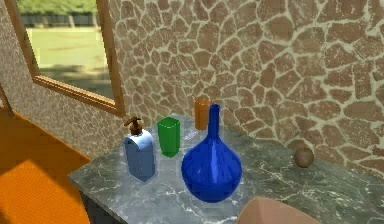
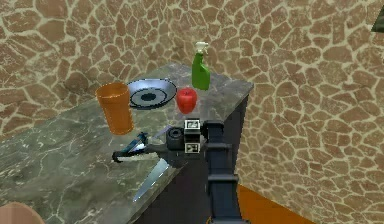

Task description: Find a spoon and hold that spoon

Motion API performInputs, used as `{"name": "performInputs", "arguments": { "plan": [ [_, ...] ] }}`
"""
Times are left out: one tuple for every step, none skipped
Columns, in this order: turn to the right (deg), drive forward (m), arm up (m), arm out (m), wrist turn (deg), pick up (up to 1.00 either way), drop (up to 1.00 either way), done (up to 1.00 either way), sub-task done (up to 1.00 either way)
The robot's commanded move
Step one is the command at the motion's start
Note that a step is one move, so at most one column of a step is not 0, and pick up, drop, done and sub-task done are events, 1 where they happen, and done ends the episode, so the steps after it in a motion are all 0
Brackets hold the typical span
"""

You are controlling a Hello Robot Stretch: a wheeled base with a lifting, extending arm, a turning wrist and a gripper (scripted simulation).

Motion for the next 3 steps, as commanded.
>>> {"name": "performInputs", "arguments": {
  "plan": [
    [0.0,0.0,0.0,0.0,0.0,1.0,0.0,0.0,0.0],
    [0.0,0.0,0.1,0.0,0.0,0.0,0.0,0.0,0.0],
    [0.0,0.0,0.0,0.0,0.0,0.0,0.0,1.0,0.0]
  ]
}}
